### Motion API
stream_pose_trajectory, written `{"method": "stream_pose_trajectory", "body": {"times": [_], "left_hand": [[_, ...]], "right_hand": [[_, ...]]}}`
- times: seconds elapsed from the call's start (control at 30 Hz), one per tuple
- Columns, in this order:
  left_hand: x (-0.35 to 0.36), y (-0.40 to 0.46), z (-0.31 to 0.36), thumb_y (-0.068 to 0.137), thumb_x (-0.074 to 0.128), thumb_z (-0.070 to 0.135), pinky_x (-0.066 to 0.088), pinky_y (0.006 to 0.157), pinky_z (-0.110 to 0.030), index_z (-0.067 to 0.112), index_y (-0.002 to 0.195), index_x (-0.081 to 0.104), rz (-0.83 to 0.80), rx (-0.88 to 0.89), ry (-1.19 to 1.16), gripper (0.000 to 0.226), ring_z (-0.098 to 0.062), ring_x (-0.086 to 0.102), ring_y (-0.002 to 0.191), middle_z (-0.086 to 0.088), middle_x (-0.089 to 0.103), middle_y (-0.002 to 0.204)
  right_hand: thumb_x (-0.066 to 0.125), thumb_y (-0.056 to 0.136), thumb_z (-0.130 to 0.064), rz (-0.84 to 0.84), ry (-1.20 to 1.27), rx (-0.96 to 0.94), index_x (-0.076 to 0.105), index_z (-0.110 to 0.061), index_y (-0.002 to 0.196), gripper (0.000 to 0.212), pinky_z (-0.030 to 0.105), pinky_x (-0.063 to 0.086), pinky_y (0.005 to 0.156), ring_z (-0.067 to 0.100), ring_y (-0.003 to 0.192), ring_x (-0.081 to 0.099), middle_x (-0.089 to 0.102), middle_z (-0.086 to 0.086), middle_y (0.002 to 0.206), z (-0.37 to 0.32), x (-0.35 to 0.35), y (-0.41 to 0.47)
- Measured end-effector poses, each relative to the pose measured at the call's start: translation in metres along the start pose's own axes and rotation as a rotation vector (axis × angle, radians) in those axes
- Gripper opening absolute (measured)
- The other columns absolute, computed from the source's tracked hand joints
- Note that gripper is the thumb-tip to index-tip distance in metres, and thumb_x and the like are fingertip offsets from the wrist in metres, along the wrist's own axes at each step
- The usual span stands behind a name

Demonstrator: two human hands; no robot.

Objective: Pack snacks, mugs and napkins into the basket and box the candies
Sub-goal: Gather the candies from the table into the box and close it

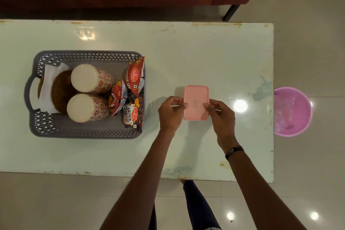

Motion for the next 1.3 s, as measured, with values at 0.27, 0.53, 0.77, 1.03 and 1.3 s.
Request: {"method": "stream_pose_trajectory", "body": {"times": [0.27,0.53,0.77,1.03,1.3], "left_hand": [[0.009,-0.047,-0.022,0.079,0.072,0.021,0.058,0.078,-0.041,0.008,0.09,0.066,0.058,-0.049,-0.103,0.018,-0.019,0.068,0.077,-0.005,0.07,0.087],[0.005,-0.035,-0.023,0.083,0.066,0.01,0.058,0.076,-0.039,0.01,0.085,0.061,0.099,-0.071,-0.085,0.005,-0.016,0.067,0.065,0.008,0.06,0.072],[0.004,-0.035,-0.026,0.083,0.066,0.011,0.056,0.076,-0.039,0.013,0.08,0.059,0.077,-0.066,-0.074,0.008,-0.031,0.068,0.08,-0.002,0.063,0.079],[-0.016,-0.043,-0.036,0.085,0.063,0.007,0.057,0.081,-0.037,0.003,0.095,0.064,0.247,-0.131,-0.275,0.011,-0.011,0.064,0.076,0.0,0.062,0.086],[-0.024,-0.07,-0.016,0.09,0.055,0.009,0.032,0.109,-0.035,0.009,0.14,0.038,0.236,0.429,0.515,0.053,-0.023,0.033,0.14,-0.008,0.039,0.149]], "right_hand": [[0.069,0.083,-0.023,0.053,-0.005,-0.007,0.071,-0.017,0.096,0.014,0.022,0.053,0.077,0.014,0.085,0.064,0.07,-0.002,0.09,0.002,-0.011,0.0],[0.068,0.084,-0.024,0.031,-0.035,-0.041,0.069,-0.021,0.096,0.013,0.004,0.047,0.061,0.014,0.084,0.064,0.07,-0.004,0.09,-0.001,-0.002,-0.002],[0.067,0.083,-0.03,-0.071,-0.114,-0.082,0.071,-0.025,0.101,0.019,0.041,0.055,0.088,0.017,0.095,0.065,0.069,0.0,0.106,-0.032,0.015,0.035],[0.069,0.083,-0.013,-0.309,-0.066,0.041,0.067,-0.012,0.109,0.027,0.03,0.058,0.078,0.025,0.095,0.066,0.066,0.005,0.093,-0.029,0.033,0.028],[0.071,0.079,-0.009,-0.282,-0.078,-0.036,0.068,-0.019,0.11,0.032,0.037,0.059,0.08,0.021,0.087,0.069,0.071,0.006,0.089,-0.034,0.093,0.001]]}}
Point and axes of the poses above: each hand's wrist, its own y-axis towards the middle knuckle, its own x-axis out of the palm, z = x × y, the point moved 7 cm from there along y, towards the middle knuckle
